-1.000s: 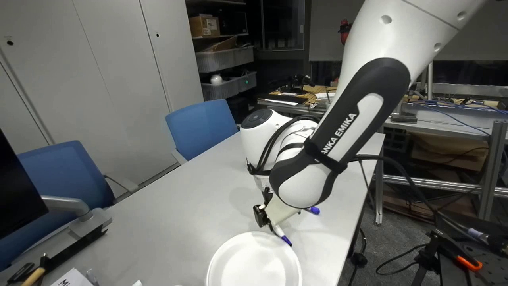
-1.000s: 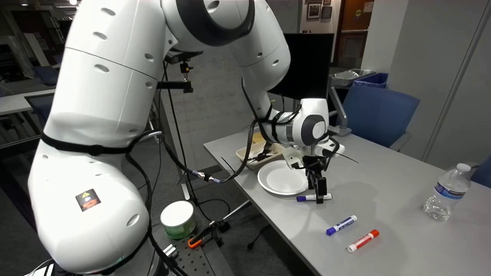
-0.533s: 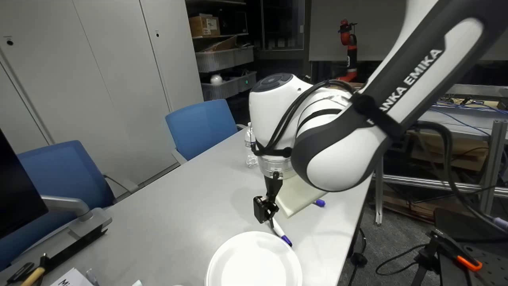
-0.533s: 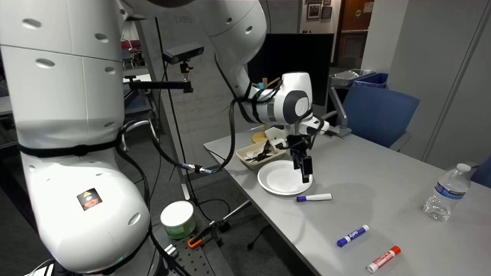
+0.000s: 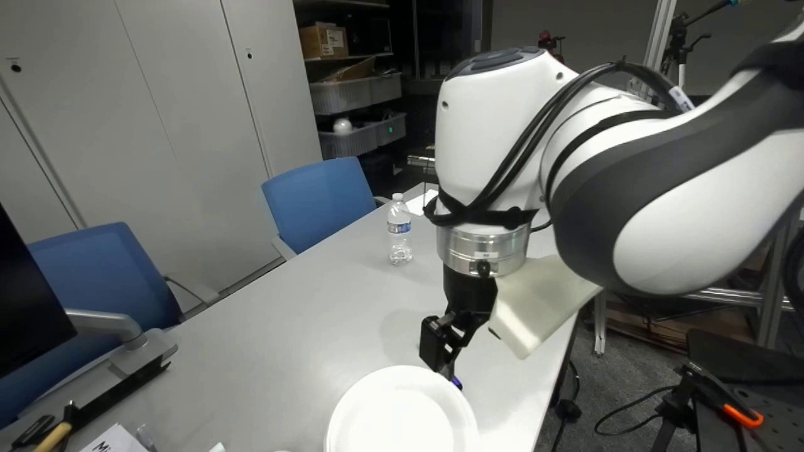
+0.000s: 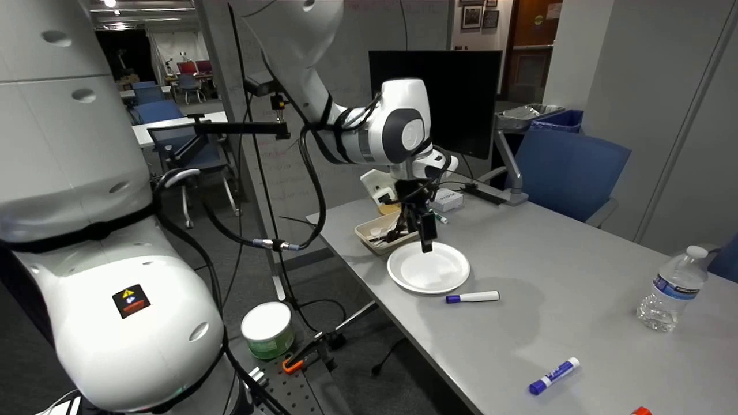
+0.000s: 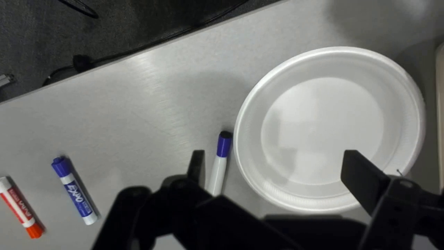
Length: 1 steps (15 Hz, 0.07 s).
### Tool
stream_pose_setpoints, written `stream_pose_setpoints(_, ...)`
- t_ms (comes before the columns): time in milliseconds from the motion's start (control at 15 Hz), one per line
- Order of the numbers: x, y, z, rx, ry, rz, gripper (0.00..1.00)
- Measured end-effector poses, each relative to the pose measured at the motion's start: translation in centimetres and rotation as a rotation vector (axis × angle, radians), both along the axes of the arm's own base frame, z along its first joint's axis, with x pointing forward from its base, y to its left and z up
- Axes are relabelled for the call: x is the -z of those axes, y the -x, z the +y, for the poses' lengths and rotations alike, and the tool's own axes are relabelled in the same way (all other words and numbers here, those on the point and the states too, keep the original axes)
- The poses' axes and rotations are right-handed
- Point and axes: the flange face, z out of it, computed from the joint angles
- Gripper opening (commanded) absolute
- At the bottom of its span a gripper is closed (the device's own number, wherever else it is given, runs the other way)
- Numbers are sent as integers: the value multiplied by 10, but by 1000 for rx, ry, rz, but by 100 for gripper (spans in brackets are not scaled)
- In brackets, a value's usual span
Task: Remove the markers from the white plate
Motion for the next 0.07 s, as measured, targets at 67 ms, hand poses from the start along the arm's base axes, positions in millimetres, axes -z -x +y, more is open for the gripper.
stream_pose_setpoints(67,-3,5,1,-4,-3,-3,100)
